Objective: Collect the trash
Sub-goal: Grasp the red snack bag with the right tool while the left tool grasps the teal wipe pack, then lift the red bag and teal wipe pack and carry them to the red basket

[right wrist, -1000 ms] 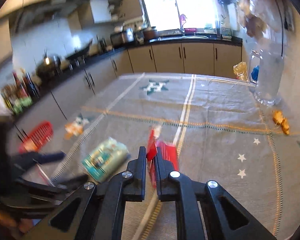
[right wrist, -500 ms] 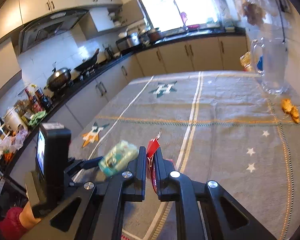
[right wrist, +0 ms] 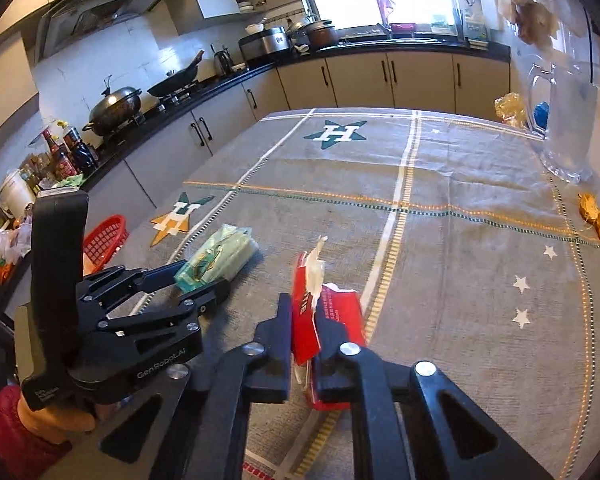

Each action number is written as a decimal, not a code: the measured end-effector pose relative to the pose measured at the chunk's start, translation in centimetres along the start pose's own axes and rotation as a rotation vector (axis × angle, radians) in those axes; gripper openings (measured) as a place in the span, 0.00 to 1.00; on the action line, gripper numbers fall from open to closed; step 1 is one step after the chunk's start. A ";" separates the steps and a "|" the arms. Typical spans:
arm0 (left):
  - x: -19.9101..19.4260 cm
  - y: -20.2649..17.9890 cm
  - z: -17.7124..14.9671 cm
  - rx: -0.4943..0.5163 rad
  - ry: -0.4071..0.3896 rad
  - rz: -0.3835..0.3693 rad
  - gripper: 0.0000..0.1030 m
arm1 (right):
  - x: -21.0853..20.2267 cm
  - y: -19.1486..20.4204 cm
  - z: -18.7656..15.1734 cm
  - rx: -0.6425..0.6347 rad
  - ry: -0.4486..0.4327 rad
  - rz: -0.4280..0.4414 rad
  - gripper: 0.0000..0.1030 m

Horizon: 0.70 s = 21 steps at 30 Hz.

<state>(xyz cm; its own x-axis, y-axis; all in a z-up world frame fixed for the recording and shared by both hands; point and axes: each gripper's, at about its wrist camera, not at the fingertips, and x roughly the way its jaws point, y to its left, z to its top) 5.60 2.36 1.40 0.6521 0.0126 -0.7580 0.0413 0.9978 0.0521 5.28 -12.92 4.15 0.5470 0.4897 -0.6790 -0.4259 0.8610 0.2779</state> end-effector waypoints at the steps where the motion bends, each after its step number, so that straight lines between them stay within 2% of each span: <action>1: 0.0 0.1 0.1 -0.006 -0.006 -0.005 0.40 | -0.1 -0.1 0.0 0.005 -0.008 -0.005 0.07; 4: -0.2 0.8 0.1 -0.040 -0.019 -0.022 0.39 | -0.9 -0.4 0.2 0.028 -0.053 0.018 0.07; 7: -0.6 1.1 0.2 -0.053 -0.044 -0.022 0.39 | -2.4 0.1 0.4 0.026 -0.144 0.022 0.07; 10: -1.1 1.1 0.3 -0.057 -0.073 -0.019 0.39 | -3.0 0.6 0.5 0.027 -0.184 0.024 0.07; 17: -1.9 0.9 0.4 -0.042 -0.121 0.011 0.39 | -2.7 0.9 0.4 0.024 -0.174 0.033 0.07; 21: -2.0 0.8 0.4 -0.041 -0.122 0.013 0.39 | -2.3 1.2 0.2 0.018 -0.161 0.036 0.07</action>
<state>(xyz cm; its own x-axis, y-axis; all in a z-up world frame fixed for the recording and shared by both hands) 4.60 3.15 3.21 0.7398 0.0203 -0.6725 0.0027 0.9994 0.0331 3.68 -13.03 6.18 0.6404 0.5347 -0.5513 -0.4349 0.8441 0.3135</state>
